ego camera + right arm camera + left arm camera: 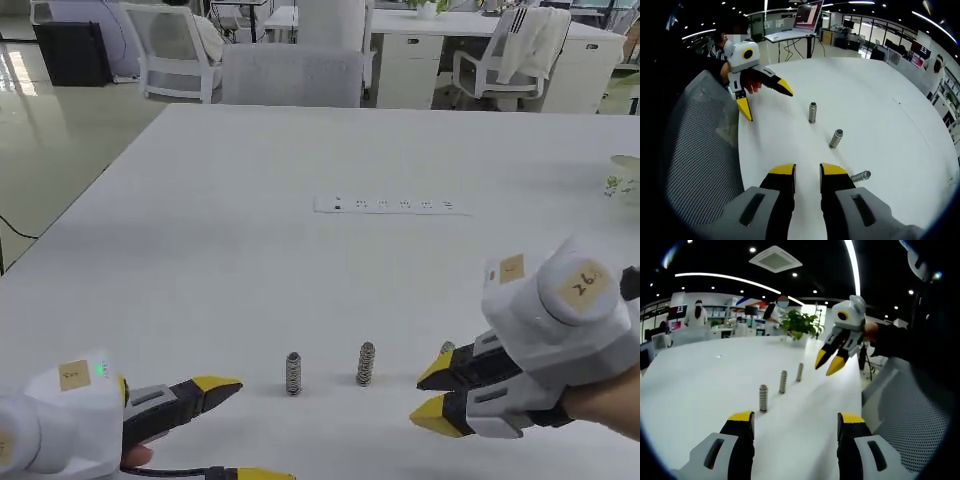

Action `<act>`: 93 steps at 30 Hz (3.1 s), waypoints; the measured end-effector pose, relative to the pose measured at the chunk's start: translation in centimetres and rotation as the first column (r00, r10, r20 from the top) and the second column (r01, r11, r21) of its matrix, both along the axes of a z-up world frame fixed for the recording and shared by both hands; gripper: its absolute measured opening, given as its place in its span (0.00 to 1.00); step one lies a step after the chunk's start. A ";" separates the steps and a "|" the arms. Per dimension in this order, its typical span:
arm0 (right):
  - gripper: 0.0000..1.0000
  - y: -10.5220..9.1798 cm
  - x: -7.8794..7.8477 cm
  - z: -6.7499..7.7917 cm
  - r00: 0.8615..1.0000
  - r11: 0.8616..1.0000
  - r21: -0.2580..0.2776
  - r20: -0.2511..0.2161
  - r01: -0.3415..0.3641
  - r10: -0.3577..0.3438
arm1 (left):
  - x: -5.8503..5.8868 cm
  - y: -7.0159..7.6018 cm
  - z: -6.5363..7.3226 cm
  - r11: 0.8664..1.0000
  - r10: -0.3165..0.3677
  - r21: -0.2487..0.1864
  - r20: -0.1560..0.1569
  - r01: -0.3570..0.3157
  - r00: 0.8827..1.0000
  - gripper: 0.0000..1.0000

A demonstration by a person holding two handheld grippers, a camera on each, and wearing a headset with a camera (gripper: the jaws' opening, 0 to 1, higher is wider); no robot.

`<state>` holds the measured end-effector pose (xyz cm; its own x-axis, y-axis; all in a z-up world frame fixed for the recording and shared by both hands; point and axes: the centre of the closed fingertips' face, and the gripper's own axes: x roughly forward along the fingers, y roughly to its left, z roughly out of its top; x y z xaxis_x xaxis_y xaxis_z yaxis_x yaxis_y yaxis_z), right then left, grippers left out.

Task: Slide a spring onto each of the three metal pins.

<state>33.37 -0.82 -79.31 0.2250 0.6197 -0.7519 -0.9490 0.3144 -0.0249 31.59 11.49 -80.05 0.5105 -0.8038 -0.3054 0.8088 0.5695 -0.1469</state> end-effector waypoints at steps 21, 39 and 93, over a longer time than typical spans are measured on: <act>0.25 -2.7 0.7 0.6 0.996 0.992 0.088 0.024 0.088 -0.090 | 0.0 0.3 0.1 1.000 0.012 -0.003 0.001 -0.012 1.000 0.64; 0.35 -3.8 1.8 0.0 0.988 0.981 0.133 0.031 0.143 -0.148 | 0.1 0.6 0.0 1.000 0.030 -0.001 -0.005 -0.030 1.000 0.67; 0.80 -7.0 2.3 -2.2 0.960 0.932 0.254 0.040 0.259 -0.278 | 0.8 2.6 -1.6 0.991 0.135 -0.003 -0.042 -0.135 0.990 0.79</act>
